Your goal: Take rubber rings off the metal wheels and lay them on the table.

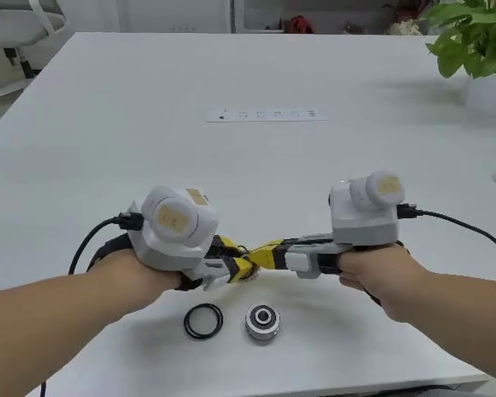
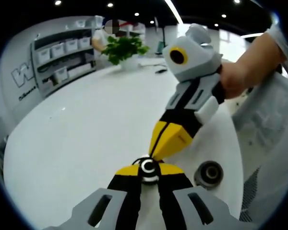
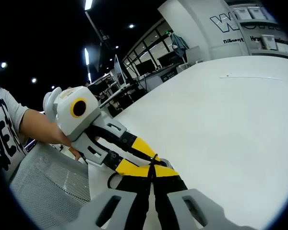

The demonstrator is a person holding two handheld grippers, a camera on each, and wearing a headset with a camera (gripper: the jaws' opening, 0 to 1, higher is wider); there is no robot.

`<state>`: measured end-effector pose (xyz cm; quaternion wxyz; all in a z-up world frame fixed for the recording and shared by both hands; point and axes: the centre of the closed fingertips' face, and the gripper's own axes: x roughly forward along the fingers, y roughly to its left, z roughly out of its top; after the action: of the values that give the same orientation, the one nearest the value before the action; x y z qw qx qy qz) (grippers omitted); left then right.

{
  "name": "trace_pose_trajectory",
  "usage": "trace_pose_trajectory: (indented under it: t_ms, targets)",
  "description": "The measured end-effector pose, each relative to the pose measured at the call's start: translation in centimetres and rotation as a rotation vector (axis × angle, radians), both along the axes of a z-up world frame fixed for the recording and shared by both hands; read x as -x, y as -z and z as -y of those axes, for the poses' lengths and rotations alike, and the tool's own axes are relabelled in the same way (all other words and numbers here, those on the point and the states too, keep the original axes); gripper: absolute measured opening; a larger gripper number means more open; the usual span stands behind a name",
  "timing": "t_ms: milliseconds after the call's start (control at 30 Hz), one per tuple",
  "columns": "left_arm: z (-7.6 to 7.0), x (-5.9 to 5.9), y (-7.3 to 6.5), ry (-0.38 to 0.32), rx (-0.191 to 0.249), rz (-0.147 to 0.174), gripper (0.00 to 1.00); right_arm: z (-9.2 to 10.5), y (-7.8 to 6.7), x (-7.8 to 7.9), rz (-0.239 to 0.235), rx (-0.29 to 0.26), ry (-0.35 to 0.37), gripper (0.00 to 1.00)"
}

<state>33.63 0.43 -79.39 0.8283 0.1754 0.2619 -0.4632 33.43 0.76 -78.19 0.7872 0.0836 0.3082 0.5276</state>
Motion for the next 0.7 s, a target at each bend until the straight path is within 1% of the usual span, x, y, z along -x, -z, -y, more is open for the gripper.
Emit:
trace_pose_trajectory:
  t_ms: [133, 267, 300, 367, 400, 467, 700]
  targets:
    - [0.0, 0.0, 0.0, -0.007, 0.007, -0.004, 0.13, 0.0, 0.1, 0.1, -0.001, 0.007, 0.000, 0.00]
    - [-0.1, 0.2, 0.0, -0.009, 0.019, -0.017, 0.14, 0.0, 0.0, 0.2, -0.001, 0.007, 0.000, 0.00]
    - [-0.1, 0.3, -0.1, 0.002, 0.009, -0.009, 0.14, 0.0, -0.1, 0.1, -0.002, 0.005, 0.000, 0.00]
    - [-0.1, 0.5, -0.3, 0.013, 0.008, -0.004, 0.16, 0.0, -0.3, 0.1, -0.002, 0.001, 0.001, 0.00]
    - [-0.1, 0.7, -0.3, 0.029, 0.009, -0.012, 0.18, 0.0, -0.3, 0.1, -0.003, 0.000, 0.001, 0.00]
    - [-0.1, 0.8, -0.5, 0.031, 0.021, -0.015, 0.22, 0.0, -0.4, 0.1, -0.003, -0.002, 0.001, 0.00]
    - [-0.2, 1.1, -1.7, 0.023, 0.069, -0.016, 0.25, -0.1, -1.1, 0.1, -0.006, -0.019, 0.008, 0.00]
